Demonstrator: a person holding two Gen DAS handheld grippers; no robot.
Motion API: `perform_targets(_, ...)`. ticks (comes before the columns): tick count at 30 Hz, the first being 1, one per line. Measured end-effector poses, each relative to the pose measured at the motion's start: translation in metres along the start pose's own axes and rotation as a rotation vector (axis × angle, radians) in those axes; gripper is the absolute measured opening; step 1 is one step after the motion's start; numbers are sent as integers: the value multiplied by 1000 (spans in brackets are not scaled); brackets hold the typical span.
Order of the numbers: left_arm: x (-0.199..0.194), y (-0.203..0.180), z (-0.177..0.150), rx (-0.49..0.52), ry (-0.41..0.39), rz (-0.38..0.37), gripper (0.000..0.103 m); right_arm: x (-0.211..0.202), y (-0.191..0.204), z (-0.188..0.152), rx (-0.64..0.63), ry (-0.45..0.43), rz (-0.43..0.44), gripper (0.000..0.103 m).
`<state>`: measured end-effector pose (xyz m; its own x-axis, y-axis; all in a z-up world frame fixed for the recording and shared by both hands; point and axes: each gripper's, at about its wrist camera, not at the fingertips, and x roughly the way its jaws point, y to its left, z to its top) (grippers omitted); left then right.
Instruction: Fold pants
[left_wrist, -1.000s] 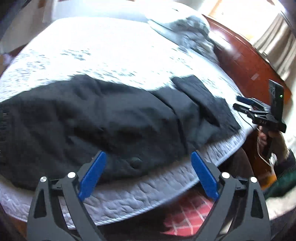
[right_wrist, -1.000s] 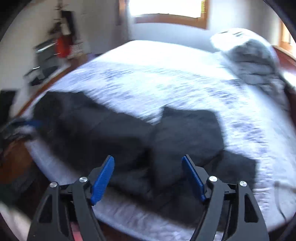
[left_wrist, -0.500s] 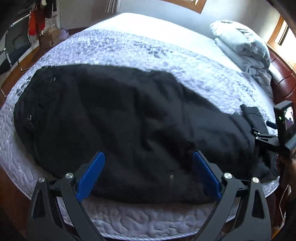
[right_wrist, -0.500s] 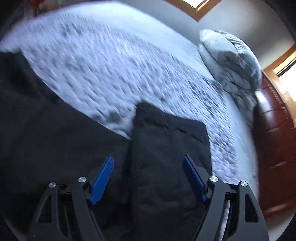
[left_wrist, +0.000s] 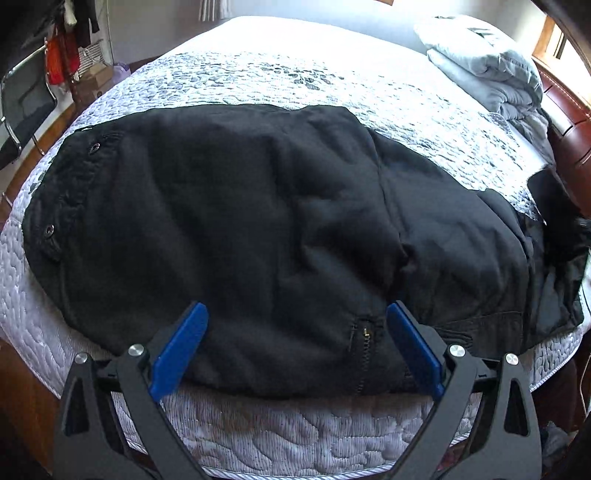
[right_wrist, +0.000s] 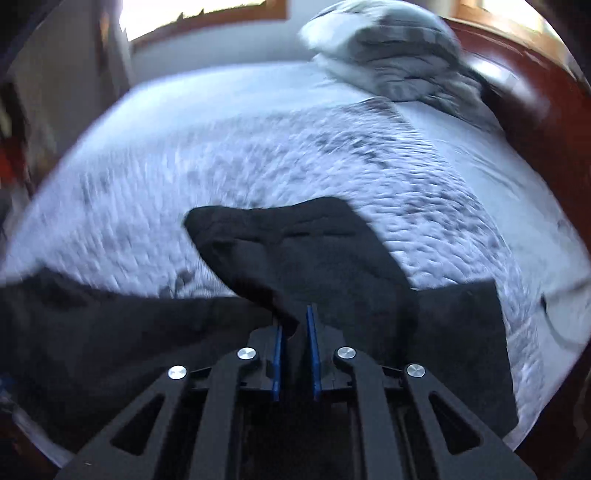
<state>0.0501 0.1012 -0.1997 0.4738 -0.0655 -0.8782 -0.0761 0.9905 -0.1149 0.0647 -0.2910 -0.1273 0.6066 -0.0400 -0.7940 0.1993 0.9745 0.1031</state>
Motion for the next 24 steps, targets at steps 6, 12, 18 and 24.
perform_targets(6,-8,2,-1,-58,-19,-52,97,-39,-91,-16,280,-37,66,12)
perform_targets(12,-18,-6,-5,-95,-58,-85,97,-29,-141,-66,401,61,29,12)
perform_targets(18,-25,-17,-8,-63,-55,-83,97,-10,-164,-101,453,156,18,34)
perform_targets(24,-34,-17,-7,-73,-72,-87,97,-24,-203,-103,573,94,47,56)
